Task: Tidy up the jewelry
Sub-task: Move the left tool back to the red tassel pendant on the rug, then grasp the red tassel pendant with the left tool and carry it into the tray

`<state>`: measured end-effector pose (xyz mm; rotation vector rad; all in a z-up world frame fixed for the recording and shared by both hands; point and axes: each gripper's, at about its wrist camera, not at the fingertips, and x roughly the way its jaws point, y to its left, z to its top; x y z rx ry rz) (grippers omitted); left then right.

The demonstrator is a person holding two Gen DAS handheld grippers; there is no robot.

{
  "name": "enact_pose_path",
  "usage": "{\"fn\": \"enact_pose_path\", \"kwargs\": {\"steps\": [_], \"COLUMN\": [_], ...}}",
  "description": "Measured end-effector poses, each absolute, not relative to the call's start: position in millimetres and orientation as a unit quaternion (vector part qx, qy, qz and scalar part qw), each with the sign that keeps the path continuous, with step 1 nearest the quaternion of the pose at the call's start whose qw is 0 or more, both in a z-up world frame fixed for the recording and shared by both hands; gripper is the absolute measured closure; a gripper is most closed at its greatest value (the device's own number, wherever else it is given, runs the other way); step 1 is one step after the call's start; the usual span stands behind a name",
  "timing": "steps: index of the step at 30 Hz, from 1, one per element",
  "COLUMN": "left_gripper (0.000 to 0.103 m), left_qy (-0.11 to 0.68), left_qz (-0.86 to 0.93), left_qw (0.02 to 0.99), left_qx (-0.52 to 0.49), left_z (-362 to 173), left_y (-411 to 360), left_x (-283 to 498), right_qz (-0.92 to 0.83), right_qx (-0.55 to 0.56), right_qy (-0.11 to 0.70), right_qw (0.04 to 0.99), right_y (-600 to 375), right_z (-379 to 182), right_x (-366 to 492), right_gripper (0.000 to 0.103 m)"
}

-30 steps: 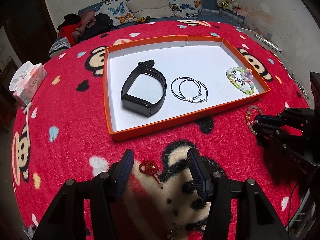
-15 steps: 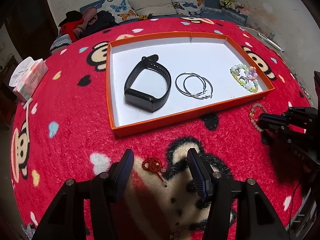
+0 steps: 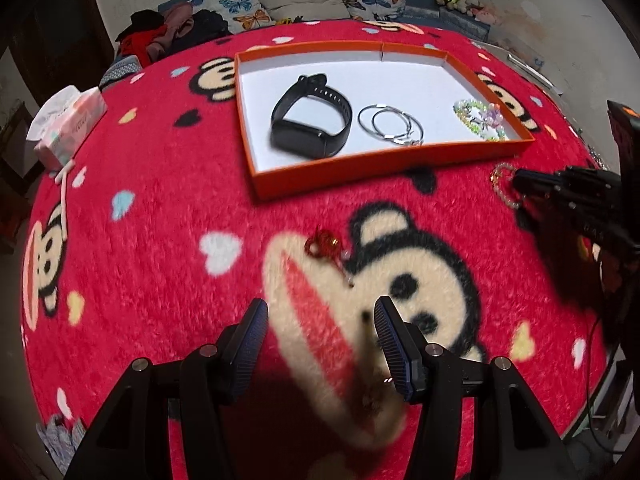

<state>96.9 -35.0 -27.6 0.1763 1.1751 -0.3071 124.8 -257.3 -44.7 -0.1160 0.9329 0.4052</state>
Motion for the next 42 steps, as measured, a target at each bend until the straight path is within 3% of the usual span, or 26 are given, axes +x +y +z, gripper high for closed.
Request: {"fn": "enact_pose_path", "kwargs": {"steps": [13,17,22,31,42], "left_gripper": [0.045,0.067,0.079,0.083,0.083], "left_qy": [0.522,0.527,0.528,0.513,0.462], "left_qz": [-0.142,-0.151,-0.162,-0.171,-0.194], "left_qw": [0.838,0.833,0.829,0.835,0.861], "left_qx": [0.074,0.080,0.089,0.100,0.086], "left_z": [-25,-31,-37,-29,25], "left_y": [-44,-47,-51,-56,-73], "left_x": [130,135,135,127,144], "right_qz": [0.193,0.193,0.192,0.194,0.198], "right_qx": [-0.047,-0.044,-0.041,-0.042,-0.039], "right_qy": [0.444,0.444,0.446,0.441,0.407], "right_qw": [0.874,0.874,0.873,0.875,0.891], "right_y": [-256,-257,-258,-258,-253], "right_z": [-42,-42,-43,-41,-12], "right_x": [127,127,127,124,131], "right_gripper": [0.093,0.093,0.093,0.093,0.093]}}
